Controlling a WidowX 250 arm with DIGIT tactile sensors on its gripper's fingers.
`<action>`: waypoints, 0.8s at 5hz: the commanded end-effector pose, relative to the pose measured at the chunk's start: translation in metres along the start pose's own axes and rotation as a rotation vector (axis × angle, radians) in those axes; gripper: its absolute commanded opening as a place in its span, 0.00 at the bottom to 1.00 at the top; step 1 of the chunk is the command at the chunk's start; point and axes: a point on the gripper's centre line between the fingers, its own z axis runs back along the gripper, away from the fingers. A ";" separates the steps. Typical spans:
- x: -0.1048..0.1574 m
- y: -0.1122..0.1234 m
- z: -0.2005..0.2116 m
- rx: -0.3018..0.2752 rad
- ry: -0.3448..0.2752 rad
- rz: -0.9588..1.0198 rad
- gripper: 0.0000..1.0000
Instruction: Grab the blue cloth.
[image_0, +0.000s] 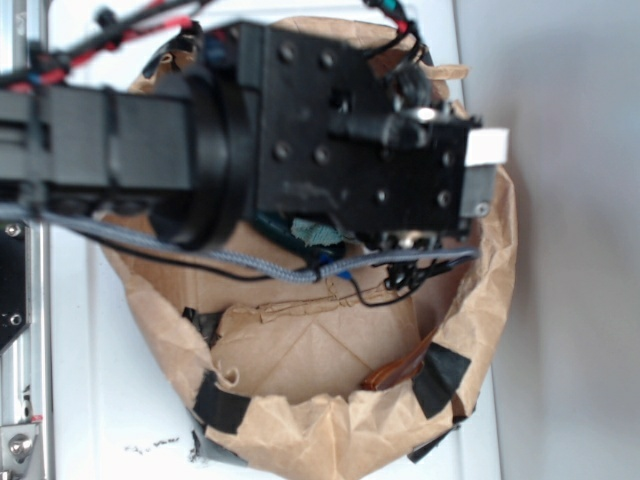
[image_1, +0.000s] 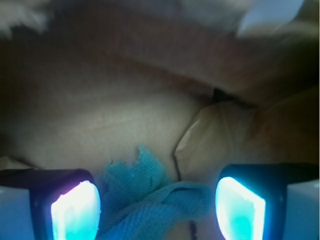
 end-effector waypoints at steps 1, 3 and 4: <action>-0.015 -0.019 -0.013 -0.099 0.011 -0.087 1.00; -0.025 -0.031 -0.026 -0.048 -0.063 -0.090 0.00; -0.026 -0.030 -0.011 -0.091 -0.061 -0.110 0.00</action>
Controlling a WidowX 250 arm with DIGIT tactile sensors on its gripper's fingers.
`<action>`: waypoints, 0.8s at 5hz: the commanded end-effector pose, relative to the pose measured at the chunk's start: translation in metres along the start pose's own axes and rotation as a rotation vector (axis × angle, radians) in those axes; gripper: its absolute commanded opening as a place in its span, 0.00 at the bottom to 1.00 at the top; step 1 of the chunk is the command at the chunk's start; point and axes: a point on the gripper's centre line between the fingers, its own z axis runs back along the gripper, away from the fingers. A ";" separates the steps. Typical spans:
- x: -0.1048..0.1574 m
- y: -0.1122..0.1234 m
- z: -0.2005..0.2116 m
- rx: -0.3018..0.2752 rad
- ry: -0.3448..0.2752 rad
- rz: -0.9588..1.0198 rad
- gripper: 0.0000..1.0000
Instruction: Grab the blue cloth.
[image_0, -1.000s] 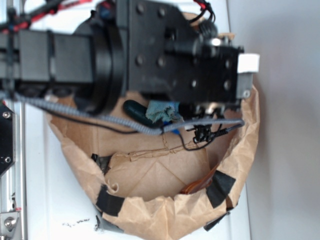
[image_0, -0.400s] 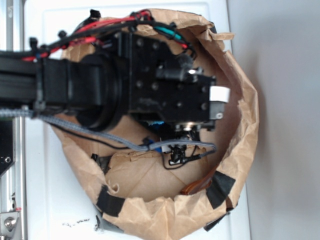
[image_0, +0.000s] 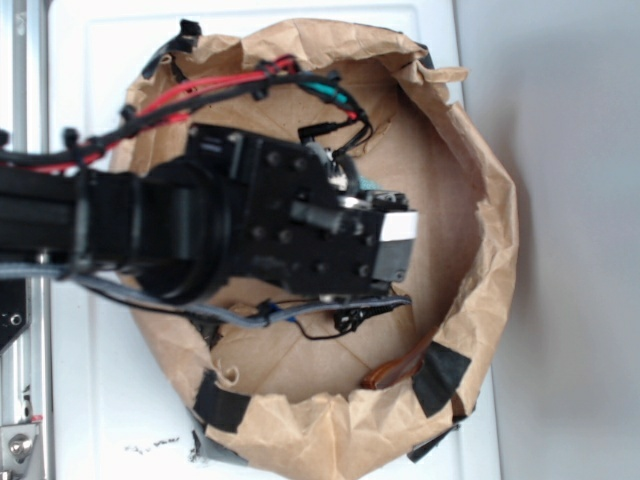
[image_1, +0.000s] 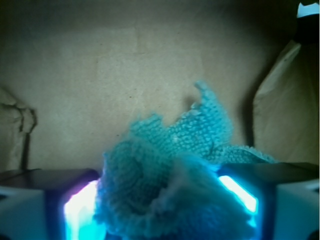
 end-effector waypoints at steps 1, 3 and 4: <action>0.008 -0.004 0.049 -0.102 0.005 -0.050 0.00; 0.015 0.006 0.100 -0.232 0.089 -0.057 0.00; 0.011 0.009 0.119 -0.305 0.124 -0.087 0.00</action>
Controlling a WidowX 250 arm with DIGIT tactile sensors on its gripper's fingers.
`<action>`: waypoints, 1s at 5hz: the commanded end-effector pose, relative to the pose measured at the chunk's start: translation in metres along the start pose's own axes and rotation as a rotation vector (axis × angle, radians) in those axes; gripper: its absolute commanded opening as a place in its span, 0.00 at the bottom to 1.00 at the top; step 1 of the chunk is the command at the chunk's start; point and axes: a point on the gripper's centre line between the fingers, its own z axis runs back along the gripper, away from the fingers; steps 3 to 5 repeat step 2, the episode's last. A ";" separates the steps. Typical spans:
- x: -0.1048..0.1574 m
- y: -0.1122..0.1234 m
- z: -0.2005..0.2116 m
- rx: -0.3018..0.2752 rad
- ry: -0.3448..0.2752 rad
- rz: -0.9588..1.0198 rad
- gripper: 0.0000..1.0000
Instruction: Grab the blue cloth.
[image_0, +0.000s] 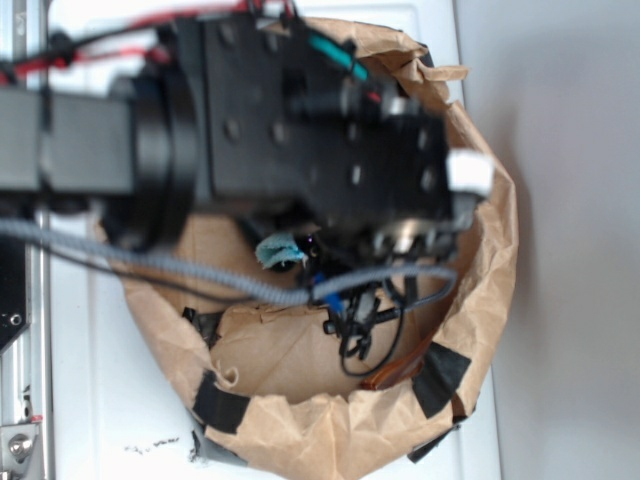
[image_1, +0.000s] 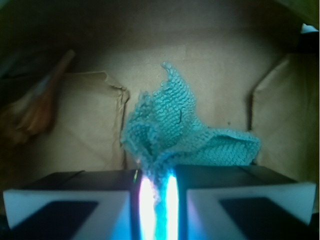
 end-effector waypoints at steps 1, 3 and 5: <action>-0.003 0.000 0.047 -0.114 -0.035 -0.059 0.00; -0.007 -0.005 0.043 -0.083 -0.084 -0.089 0.00; -0.007 -0.005 0.043 -0.083 -0.084 -0.089 0.00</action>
